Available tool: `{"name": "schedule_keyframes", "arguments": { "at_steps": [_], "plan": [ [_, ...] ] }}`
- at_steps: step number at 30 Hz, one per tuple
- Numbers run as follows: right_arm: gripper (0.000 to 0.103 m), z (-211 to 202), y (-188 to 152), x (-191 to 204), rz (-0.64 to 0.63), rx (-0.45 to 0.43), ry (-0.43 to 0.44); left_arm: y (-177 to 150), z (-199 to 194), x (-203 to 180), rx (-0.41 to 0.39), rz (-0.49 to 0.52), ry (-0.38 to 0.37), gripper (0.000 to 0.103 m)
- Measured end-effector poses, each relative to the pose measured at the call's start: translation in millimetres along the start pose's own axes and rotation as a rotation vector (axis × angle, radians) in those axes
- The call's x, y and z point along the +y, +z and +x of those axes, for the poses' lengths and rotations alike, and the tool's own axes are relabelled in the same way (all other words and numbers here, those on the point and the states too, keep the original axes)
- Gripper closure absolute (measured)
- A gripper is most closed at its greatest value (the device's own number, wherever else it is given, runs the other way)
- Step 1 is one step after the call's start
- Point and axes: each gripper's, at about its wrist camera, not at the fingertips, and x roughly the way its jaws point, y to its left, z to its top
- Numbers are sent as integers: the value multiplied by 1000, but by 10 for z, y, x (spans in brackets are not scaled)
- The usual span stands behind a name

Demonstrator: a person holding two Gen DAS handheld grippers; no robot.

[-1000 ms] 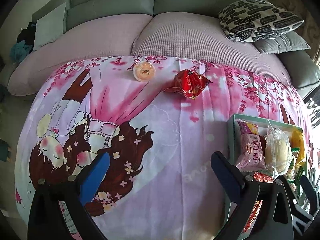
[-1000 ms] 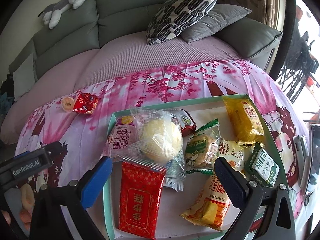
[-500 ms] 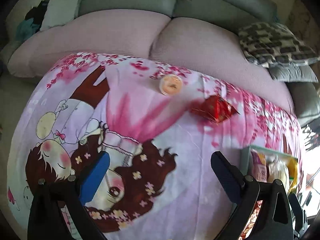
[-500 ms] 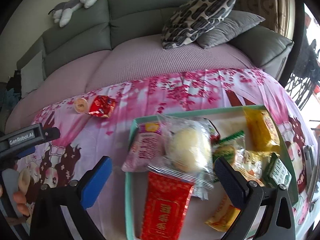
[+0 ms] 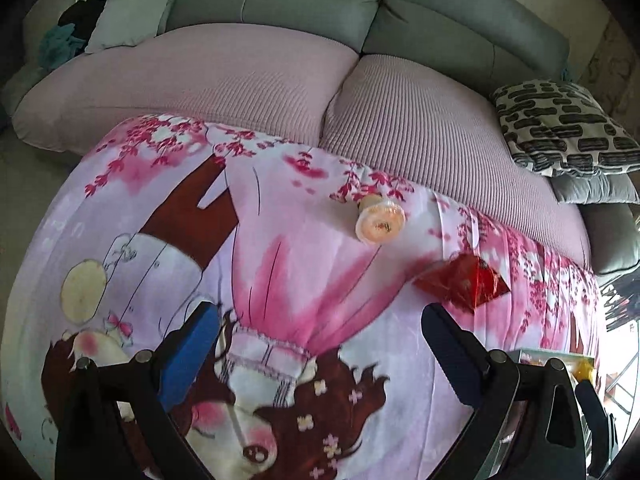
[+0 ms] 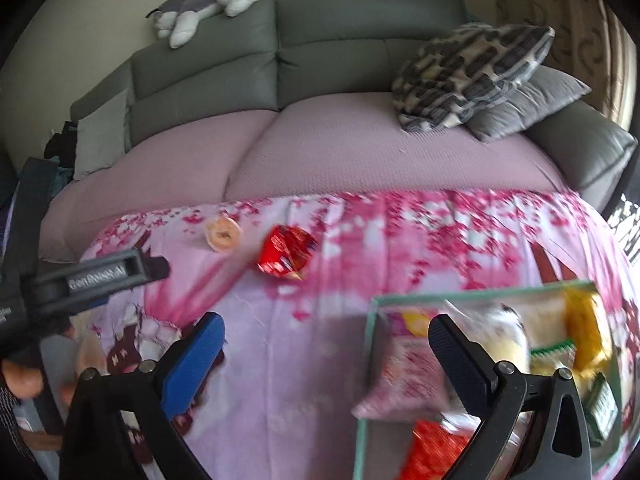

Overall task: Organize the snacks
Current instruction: 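Move both tools back toward the jelly cup and red pack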

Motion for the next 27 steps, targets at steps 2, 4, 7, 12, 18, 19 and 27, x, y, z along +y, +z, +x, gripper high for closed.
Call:
{"name": "schedule_keyframes", "arguments": {
  "at_steps": [2,4,7,12,18,19,27],
  "plan": [
    [0,90,41,56,-6,-11,-4,40,64,17,-9,-3,1,2],
    [0,210,70,98,-12,-13,-9,68,121,24,-14,-12,-2,2],
    [0,371,111,138,-13,-20,-6,105,229,0,-23,-12,-37,2],
    [0,661,158,168,-2,-27,-11,128,408,51,-26,-52,-84,2],
    [0,927,210,171,26,-36,-14,157,501,162,-55,-73,-81,3],
    [0,954,210,169,30,-36,-10,159,510,169,-60,-73,-80,3],
    [0,1150,176,127,57,-14,-21,119,667,156,-63,-73,-86,3]
  ]
}}
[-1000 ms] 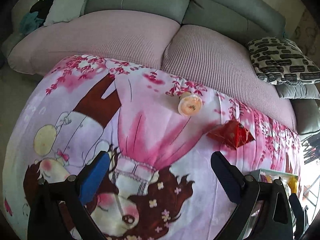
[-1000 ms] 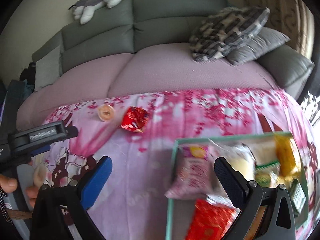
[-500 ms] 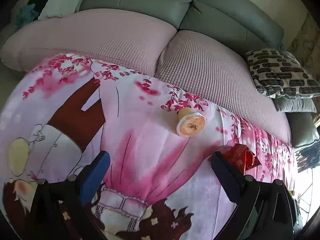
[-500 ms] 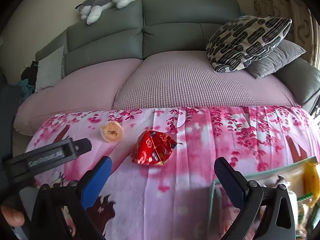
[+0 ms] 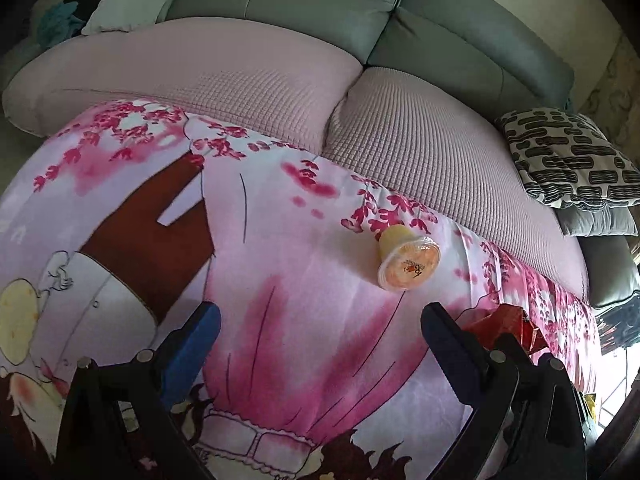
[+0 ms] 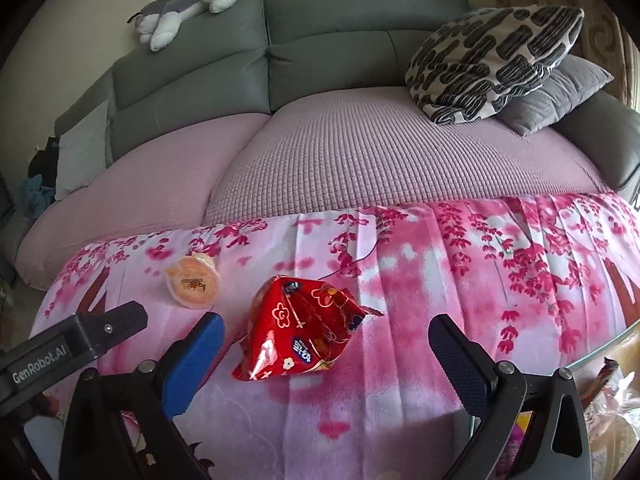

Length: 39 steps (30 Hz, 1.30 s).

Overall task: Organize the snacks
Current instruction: 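Move both tools back toward the jelly cup and red pack, then grasp the orange jelly cup with the left tool while the right tool grasps the red pack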

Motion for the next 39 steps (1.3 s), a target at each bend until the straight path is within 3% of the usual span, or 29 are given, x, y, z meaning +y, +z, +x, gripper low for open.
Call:
{"name": "schedule_keyframes", "arguments": {
  "at_steps": [12,15,19,22,30,32,34,37,39],
  "plan": [
    [20,14,-9,-10,18,-9,75,68,-92,-111,-25,-9,-33,3],
    [31,67,-21,-75,54,14,101,156,-68,-156,-13,-17,-52,3],
    [41,63,-23,-125,79,14,120,253,24,-255,12,-12,-67,12],
    [42,69,-32,-119,80,16,125,297,130,-359,47,-10,-84,18],
    [45,57,-35,-132,88,17,138,424,367,-532,92,-14,-87,20],
    [46,56,-36,-131,89,17,138,433,411,-572,97,-4,-79,35],
    [46,54,-34,-133,93,16,140,428,472,-600,111,-9,-84,39],
    [50,51,-36,-147,101,15,139,413,526,-611,116,-11,-82,58],
    [51,52,-36,-150,103,14,139,394,526,-595,115,-12,-91,58]
  ]
}}
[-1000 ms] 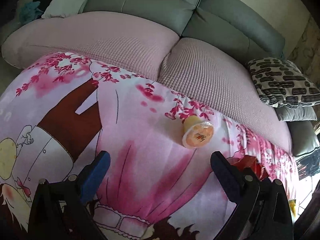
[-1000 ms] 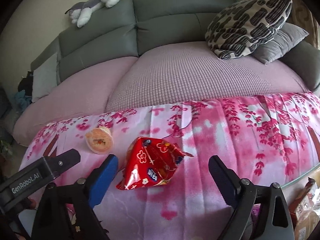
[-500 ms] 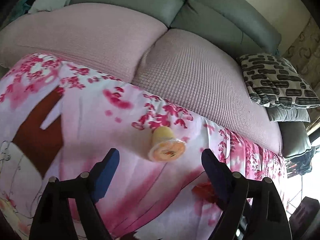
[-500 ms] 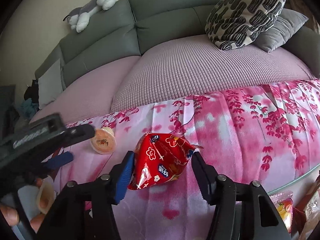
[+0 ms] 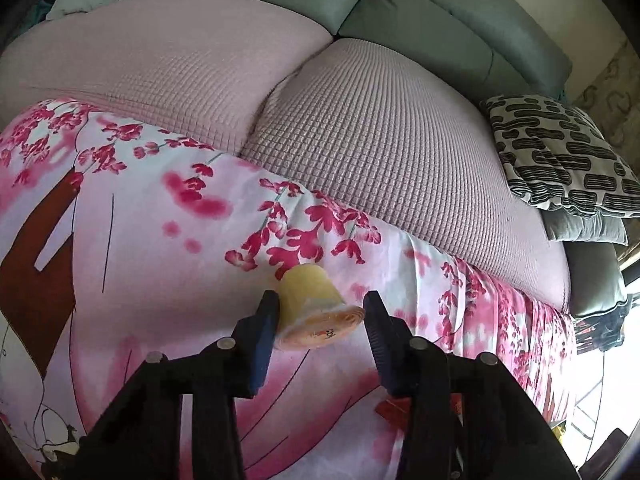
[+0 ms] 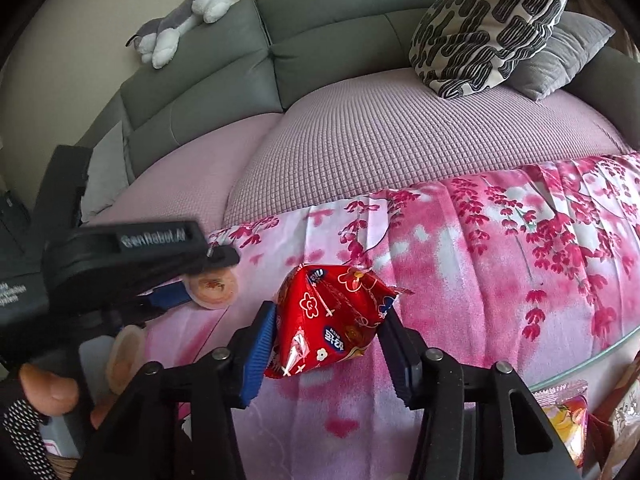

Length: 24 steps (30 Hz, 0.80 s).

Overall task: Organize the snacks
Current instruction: 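Grasp the orange jelly cup with the left tool while the right tool grasps the red pack, then carry the jelly cup and red pack into the tray and open both tools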

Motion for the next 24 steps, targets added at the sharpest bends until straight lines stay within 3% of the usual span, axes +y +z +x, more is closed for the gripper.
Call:
{"name": "schedule_keyframes", "arguments": {
  "at_steps": [13,24],
  "plan": [
    [58,-79,11,2,16,-16,21,-274,-418,216,-53,-75,5,59],
    [58,-725,101,190,21,-47,43,-577,-1271,166,-123,-96,-5,58]
  ]
}}
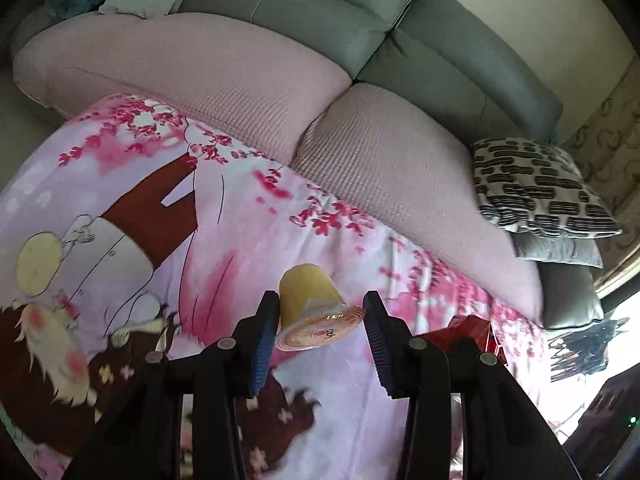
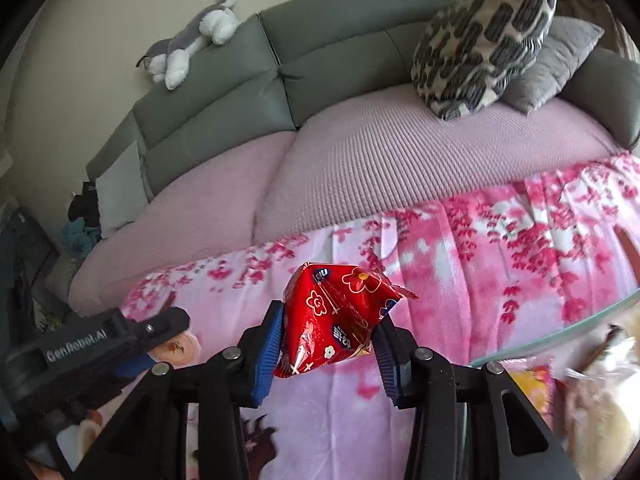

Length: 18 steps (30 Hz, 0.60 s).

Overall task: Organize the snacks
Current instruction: 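Carry the jelly cup and red pack into the tray and open both tools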

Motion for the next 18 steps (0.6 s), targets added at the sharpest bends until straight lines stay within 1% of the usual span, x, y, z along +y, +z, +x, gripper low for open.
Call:
{"name": "schedule_keyframes", "arguments": {
  "at_steps": [5,10,12,14,18],
  "plan": [
    [58,-492,65,78,-13,-26,-23,-131,-421,-157,-38,35,-35,58],
    [58,-924,34,51,-10,-49,-48,-382,-786,-201,-81,77,-77,58],
    [58,-1102,-34,-5,-4,-46,-53,-471,-838,-175,-67,96,-96,58],
    [58,-1273,-141,-77,2,-41,-60,-536,-872,-129,-62,89,-106,58],
    [58,-1513,-433,-187,-19,-28,-104,-705,-943,-102,-52,106,-115,58]
  ]
}}
